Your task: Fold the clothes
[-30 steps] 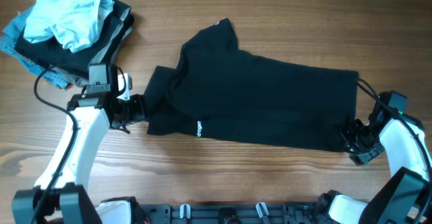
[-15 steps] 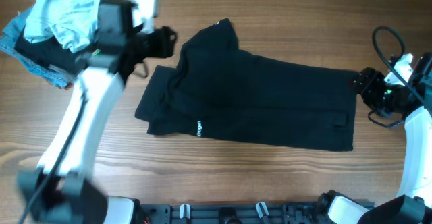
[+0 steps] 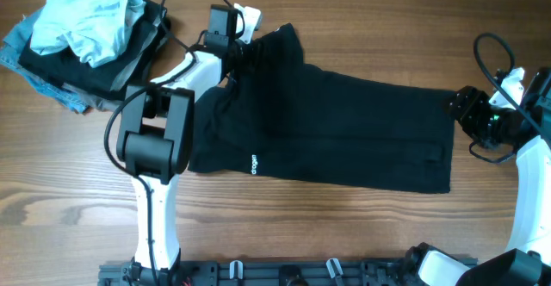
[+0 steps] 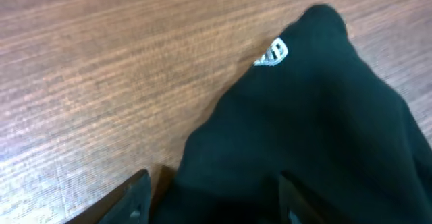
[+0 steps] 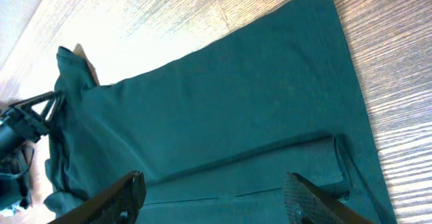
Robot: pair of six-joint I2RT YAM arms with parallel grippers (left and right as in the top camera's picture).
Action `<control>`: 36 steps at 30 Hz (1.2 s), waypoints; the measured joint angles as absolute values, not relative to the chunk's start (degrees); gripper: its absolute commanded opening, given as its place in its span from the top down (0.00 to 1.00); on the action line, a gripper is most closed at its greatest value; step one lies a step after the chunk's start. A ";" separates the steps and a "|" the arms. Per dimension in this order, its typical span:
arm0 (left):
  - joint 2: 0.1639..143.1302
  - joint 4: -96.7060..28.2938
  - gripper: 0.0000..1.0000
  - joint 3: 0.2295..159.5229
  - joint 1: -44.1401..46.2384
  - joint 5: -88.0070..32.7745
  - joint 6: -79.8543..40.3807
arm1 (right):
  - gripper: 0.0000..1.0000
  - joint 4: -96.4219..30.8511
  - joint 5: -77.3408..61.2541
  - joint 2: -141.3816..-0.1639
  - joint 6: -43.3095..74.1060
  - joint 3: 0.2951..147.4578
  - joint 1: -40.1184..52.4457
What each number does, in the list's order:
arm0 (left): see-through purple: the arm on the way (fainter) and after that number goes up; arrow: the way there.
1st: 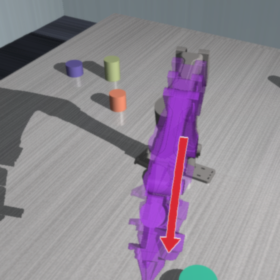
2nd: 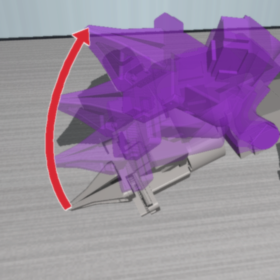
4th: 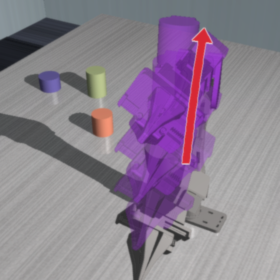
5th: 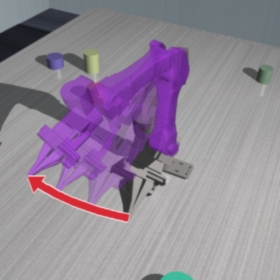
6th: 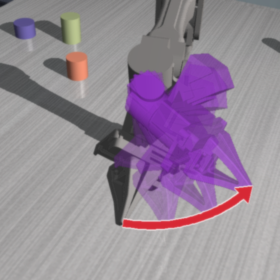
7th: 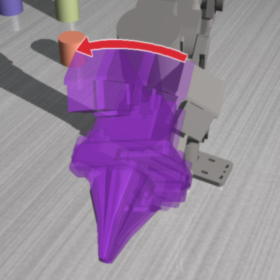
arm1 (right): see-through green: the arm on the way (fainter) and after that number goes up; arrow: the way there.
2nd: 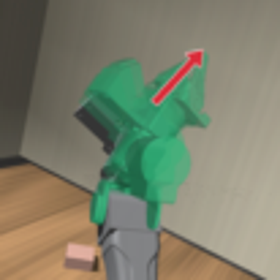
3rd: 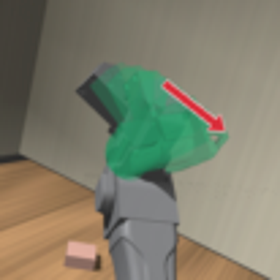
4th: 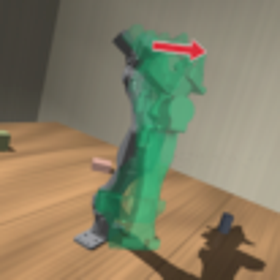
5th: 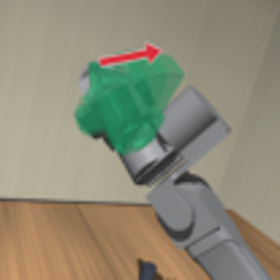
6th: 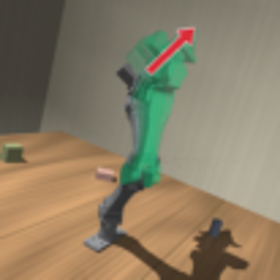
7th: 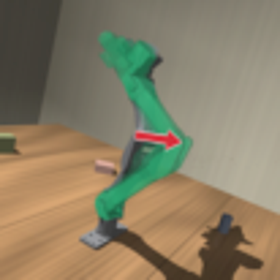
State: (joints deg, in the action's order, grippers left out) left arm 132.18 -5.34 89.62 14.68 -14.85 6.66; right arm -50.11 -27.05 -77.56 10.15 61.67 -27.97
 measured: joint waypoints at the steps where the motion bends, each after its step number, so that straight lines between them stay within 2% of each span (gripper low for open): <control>1: 132.38 -5.34 0.88 89.80 14.68 -14.90 6.74 | 0.30 -50.11 -27.05 -77.56 10.15 61.65 -27.97; 2: 132.55 -5.67 0.96 90.02 14.68 -14.90 7.01 | 0.30 -50.09 -27.03 -77.56 10.15 61.65 -27.97; 3: 132.57 -5.82 0.96 90.08 14.68 -15.11 6.85 | 0.30 -49.91 -26.92 -77.56 10.15 61.65 -27.97; 7: 132.75 -7.05 0.96 90.08 14.63 -19.51 7.01 | 0.44 -44.31 -24.34 -77.69 9.91 59.68 -27.97; 9: 132.64 -7.70 0.96 90.08 14.61 -20.80 7.01 | 0.46 -40.10 -23.03 -79.11 9.74 56.80 -27.97; 11: 131.92 -8.58 0.96 90.06 14.61 -21.15 6.98 | 0.46 -36.36 -22.44 -81.89 9.78 54.74 -27.97; 14: 128.42 -10.70 0.96 90.06 14.41 -21.15 6.98 | 0.39 -28.42 -21.19 -88.92 9.80 53.69 -27.97; 19: 121.34 -16.62 0.96 90.08 14.13 -19.38 7.01 | 0.39 -13.47 -17.89 -99.33 9.76 53.58 -27.97; 24: 120.70 -19.42 0.96 90.06 14.13 -17.26 7.01 | 0.40 -6.55 -17.56 -105.93 9.74 53.82 -27.86; 29: 120.31 -21.45 0.96 90.06 14.13 -16.97 7.01 | 0.68 -1.15 -18.94 -108.03 9.23 53.98 -26.00; 31: 120.29 -21.74 0.96 90.06 14.13 -16.95 7.01 | 0.89 -0.16 -20.23 -108.71 9.21 54.00 -25.63; 32: 120.27 -21.78 0.96 90.06 14.13 -16.95 7.01 | 0.96 -0.16 -20.78 -108.84 9.28 53.98 -25.63; 36: 118.61 -22.57 0.96 90.06 14.13 -15.66 7.01 | 0.96 -5.61 -21.69 -108.79 9.39 55.16 -25.65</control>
State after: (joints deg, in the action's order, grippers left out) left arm 118.61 -22.57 90.06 14.13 -15.66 7.01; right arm -5.61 -21.69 -108.79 9.39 55.16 -25.65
